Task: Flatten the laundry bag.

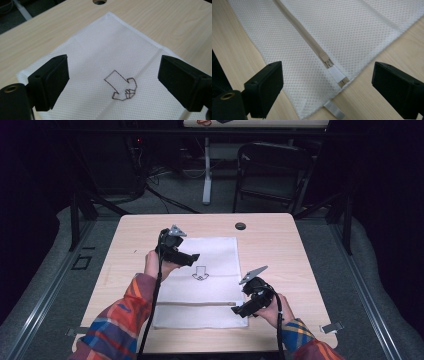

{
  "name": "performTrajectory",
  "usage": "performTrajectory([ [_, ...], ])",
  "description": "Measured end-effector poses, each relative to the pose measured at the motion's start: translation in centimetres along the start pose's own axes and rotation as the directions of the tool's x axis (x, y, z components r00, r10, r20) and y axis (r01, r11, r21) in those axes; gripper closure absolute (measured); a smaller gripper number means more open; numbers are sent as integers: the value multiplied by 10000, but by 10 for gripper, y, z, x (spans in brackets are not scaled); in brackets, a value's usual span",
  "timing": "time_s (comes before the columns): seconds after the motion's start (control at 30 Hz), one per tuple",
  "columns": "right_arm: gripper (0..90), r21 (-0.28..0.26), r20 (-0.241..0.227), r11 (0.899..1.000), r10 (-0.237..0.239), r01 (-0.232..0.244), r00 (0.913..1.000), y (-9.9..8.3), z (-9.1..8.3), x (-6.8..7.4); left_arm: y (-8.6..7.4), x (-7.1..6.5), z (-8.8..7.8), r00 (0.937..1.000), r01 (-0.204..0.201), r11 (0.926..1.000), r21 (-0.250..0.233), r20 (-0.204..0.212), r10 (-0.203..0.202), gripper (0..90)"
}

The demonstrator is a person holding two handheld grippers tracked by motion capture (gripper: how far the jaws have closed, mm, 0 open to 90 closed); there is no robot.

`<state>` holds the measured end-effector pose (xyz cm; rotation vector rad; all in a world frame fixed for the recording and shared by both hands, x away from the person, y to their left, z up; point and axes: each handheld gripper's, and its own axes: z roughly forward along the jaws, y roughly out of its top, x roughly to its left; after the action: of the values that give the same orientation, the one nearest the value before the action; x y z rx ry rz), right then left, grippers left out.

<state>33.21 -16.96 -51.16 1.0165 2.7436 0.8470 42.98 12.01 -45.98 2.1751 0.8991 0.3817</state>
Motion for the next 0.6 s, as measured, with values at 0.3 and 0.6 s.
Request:
performTrajectory([
  [0.3,118,-187,395,9991,391,-384,9985,-10,-8,-19,-33,-16,4,9983,-34,9992,387,577,12,77],
  [0.6,152,-219,473,9981,589,-579,9971,-12,-8,-23,-37,-28,10,9939,-307,9981,539,1077,248,67],
])
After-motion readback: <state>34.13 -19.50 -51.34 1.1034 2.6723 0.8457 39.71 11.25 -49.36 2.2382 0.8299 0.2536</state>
